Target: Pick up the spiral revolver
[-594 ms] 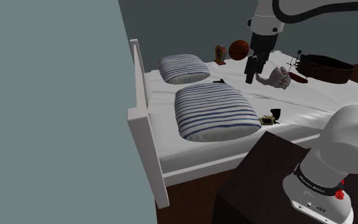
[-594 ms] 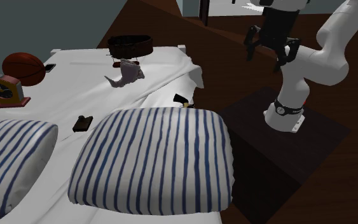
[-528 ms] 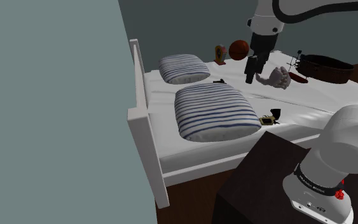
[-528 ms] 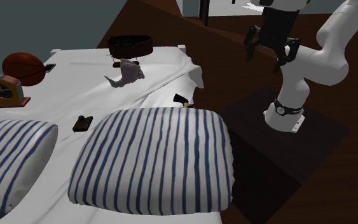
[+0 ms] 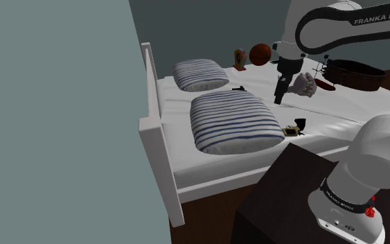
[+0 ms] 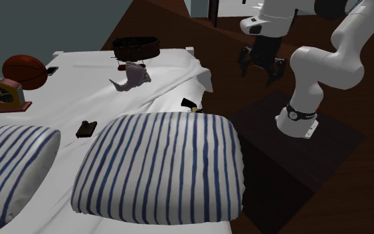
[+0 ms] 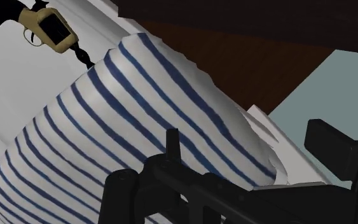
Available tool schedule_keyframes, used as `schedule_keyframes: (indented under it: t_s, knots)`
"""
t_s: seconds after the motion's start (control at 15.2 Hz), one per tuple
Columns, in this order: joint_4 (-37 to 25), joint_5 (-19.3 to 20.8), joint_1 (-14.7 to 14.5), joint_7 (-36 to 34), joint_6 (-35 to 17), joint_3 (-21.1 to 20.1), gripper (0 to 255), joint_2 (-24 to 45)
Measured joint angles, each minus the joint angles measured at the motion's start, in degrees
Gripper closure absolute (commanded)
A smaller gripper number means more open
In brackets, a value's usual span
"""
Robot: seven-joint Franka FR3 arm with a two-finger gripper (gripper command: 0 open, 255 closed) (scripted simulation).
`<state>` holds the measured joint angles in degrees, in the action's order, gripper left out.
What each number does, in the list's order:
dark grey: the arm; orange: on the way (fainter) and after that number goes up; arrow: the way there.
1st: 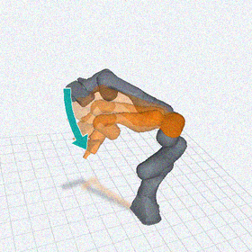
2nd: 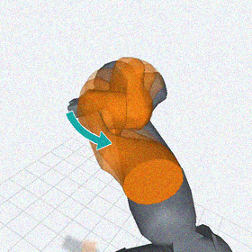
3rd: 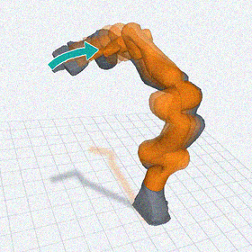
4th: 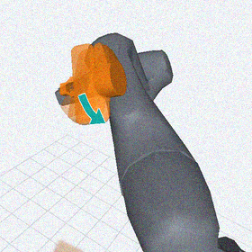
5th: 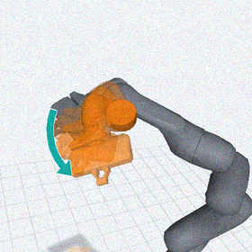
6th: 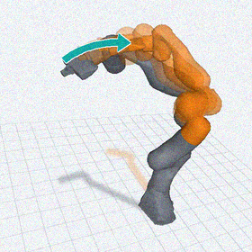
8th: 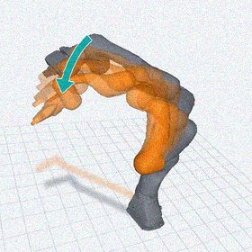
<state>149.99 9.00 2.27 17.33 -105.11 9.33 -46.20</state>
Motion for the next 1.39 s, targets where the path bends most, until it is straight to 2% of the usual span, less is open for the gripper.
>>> schedule_keyframes:
  t_s: [0.46,0.86,1.19,1.39]
  knots:
    - [6.6,6.5,1.8,11.8,-11.3,8.9,0,4.8]
    - [7.9,11.0,2.3,22.5,-23.8,17.8,0,15.8]
    - [6.5,11.2,0.7,32.7,-33.4,25.2,0,26.6]
    - [4.3,6.9,-2.1,41.4,-40.4,30.3,0,36.1]
